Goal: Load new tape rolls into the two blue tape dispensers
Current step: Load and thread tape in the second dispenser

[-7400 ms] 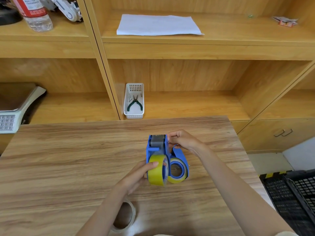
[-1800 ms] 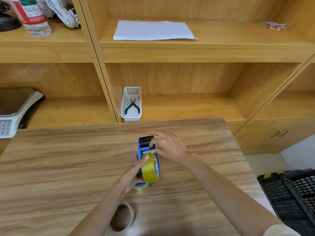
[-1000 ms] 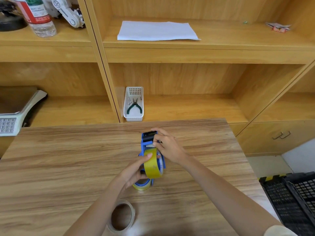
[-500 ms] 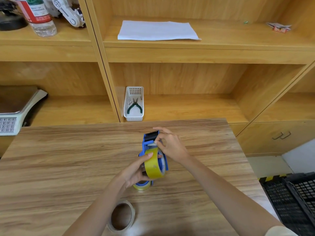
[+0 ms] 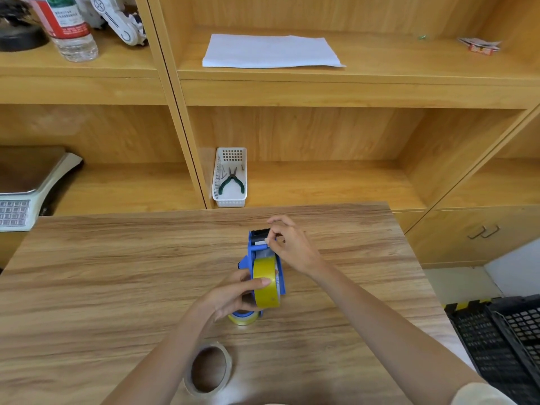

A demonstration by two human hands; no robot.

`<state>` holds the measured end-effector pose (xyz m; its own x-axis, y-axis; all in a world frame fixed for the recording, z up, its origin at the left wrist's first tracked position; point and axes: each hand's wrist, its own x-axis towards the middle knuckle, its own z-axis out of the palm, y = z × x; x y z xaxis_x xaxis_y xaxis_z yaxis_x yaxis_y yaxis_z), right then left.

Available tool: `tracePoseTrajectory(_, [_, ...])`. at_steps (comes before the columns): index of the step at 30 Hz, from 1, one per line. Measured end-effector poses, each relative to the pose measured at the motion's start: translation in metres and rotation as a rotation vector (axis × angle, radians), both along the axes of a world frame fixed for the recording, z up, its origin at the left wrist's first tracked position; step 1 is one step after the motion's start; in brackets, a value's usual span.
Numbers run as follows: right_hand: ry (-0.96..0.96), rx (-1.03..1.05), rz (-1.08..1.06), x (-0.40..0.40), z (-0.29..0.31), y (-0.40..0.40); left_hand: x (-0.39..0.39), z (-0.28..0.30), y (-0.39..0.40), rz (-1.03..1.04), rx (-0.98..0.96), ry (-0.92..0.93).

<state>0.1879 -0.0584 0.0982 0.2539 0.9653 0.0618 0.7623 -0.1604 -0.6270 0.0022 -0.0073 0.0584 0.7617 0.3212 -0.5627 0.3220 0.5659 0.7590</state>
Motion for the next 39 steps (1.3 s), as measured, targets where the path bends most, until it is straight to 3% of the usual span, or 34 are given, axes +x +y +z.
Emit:
tracePoseTrajectory(7, [-0.187,-0.009,0.067,-0.002,0.008,-0.002,0.020,0.009,-0.006,0.137,-0.097,0.057])
tracePoseTrajectory(15, [-0.029,-0.011,-0.108,0.002,0.001,-0.003,0.012,0.000,-0.006,-0.004,0.017,0.081])
tracePoseTrajectory(21, [0.075,-0.018,-0.090,0.007,0.002,0.000,0.007,-0.009,-0.009,0.016,-0.003,0.070])
tracePoseTrajectory(27, [0.063,-0.017,-0.064,0.006,0.005,0.001,0.016,0.005,-0.012,0.102,-0.025,0.101])
tracePoseTrajectory(39, [-0.031,-0.114,-0.235,0.009,0.004,0.003,0.004,-0.007,-0.012,-0.081,0.067,0.117])
